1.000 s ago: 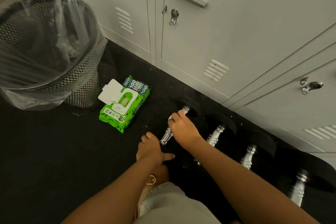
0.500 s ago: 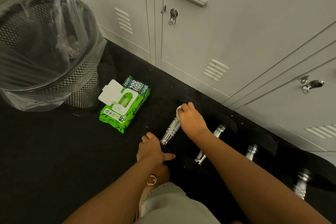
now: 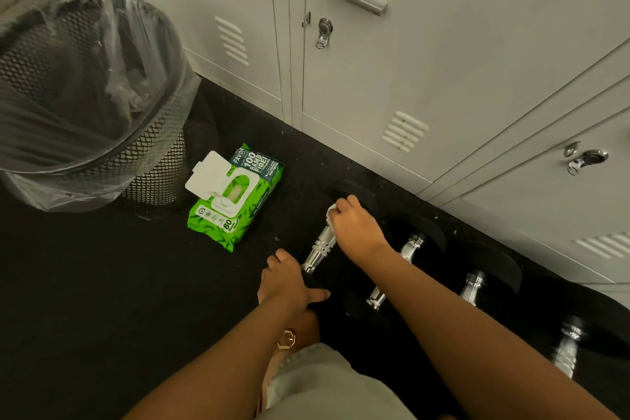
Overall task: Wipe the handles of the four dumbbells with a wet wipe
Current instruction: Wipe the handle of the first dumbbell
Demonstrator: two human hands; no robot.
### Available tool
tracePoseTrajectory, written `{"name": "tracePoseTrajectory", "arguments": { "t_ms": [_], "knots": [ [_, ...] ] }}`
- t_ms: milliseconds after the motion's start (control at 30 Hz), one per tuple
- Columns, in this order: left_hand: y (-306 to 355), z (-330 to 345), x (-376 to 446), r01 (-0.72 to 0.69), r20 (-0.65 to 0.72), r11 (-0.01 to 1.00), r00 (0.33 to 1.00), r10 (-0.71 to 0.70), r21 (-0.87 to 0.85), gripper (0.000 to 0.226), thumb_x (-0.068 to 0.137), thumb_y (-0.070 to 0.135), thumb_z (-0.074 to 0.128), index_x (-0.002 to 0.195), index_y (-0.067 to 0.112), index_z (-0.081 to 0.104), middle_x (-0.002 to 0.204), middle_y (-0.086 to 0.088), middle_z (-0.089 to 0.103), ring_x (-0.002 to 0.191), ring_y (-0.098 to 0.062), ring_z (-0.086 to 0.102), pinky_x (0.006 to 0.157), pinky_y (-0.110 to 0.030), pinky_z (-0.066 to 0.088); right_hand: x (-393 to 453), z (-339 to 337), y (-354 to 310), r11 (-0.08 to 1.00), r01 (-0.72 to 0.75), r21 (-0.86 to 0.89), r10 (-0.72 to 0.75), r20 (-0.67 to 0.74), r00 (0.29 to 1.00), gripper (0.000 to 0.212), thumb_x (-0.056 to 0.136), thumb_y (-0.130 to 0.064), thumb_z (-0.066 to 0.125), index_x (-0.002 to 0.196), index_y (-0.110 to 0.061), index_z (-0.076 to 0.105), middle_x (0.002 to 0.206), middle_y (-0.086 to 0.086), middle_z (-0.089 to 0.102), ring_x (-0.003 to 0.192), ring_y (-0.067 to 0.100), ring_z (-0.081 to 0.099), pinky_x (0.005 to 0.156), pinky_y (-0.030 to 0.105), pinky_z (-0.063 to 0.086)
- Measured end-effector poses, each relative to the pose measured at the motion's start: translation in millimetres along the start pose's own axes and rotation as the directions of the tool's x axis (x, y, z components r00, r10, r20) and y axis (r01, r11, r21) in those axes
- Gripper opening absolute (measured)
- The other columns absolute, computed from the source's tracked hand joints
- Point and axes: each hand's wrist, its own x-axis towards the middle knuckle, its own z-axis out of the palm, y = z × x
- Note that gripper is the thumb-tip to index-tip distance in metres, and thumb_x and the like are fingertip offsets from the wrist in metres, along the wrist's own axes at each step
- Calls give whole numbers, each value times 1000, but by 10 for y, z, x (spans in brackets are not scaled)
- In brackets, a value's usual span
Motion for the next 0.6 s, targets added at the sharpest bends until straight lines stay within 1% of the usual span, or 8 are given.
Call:
{"name": "tracePoseTrajectory", "arguments": {
  "t_ms": [100,167,233,333,400,500,533,600],
  "knots": [
    [-8,-7,12,1,2,1000,1000,-1,3,109,58,49,86,137,5,25,141,-14,33,132,-32,38,105,-41,41,3,-4,25,999,-50,18,51,-22,998,41,91,-12,54,130,-3,47,136,15,43,127,27,37,102,33,40],
    [-12,1,17,1,7,1000,1000,-1,1,111,58,49,86,138,5,23,142,-15,33,133,-32,37,106,-41,41,-44,30,-56,1000,-7,-3,7,11,1000,41,92,-13,51,131,-3,46,137,16,42,129,29,35,104,34,37],
    [-16,-5,23,4,5,1000,1000,-4,6,112,58,49,86,139,5,23,142,-15,32,133,-32,37,106,-41,41,-57,43,-74,999,43,7,-43,15,999,41,91,-12,52,132,-5,46,136,14,42,130,29,34,104,34,39],
    [-16,-8,32,6,9,1000,1000,-6,8,112,57,50,86,138,5,23,142,-14,33,133,-32,38,105,-40,41,-16,7,17,999,-9,41,10,-24,1000,42,89,-11,56,130,-6,47,135,13,44,126,26,36,101,32,41],
    [-15,-10,30,5,14,1000,1000,-5,2,112,57,49,86,138,6,23,142,-14,32,133,-32,37,105,-40,41,-47,32,-10,998,-32,52,34,-26,999,43,90,-11,55,131,-5,46,136,14,42,128,27,36,102,32,40],
    [-17,-6,28,1,16,1000,1000,-1,-8,112,57,49,87,139,5,23,143,-14,32,133,-32,37,106,-41,41,-108,56,-66,998,47,47,-48,8,999,43,91,-10,52,133,-4,44,139,14,40,131,28,33,105,33,38],
    [-10,-7,25,-1,14,1000,1000,1,-7,113,57,49,87,139,5,23,143,-15,32,133,-32,37,106,-41,40,-93,36,-28,998,43,53,-43,-2,999,44,90,-11,54,133,-5,45,138,14,41,131,28,33,104,32,38],
    [-3,-9,21,0,9,1000,1000,0,1,113,57,49,86,139,4,23,143,-15,32,133,-32,37,107,-41,39,-42,2,64,997,-22,69,24,-38,999,43,89,-10,56,131,-5,46,136,13,43,128,26,36,101,31,41]
  ]
}}
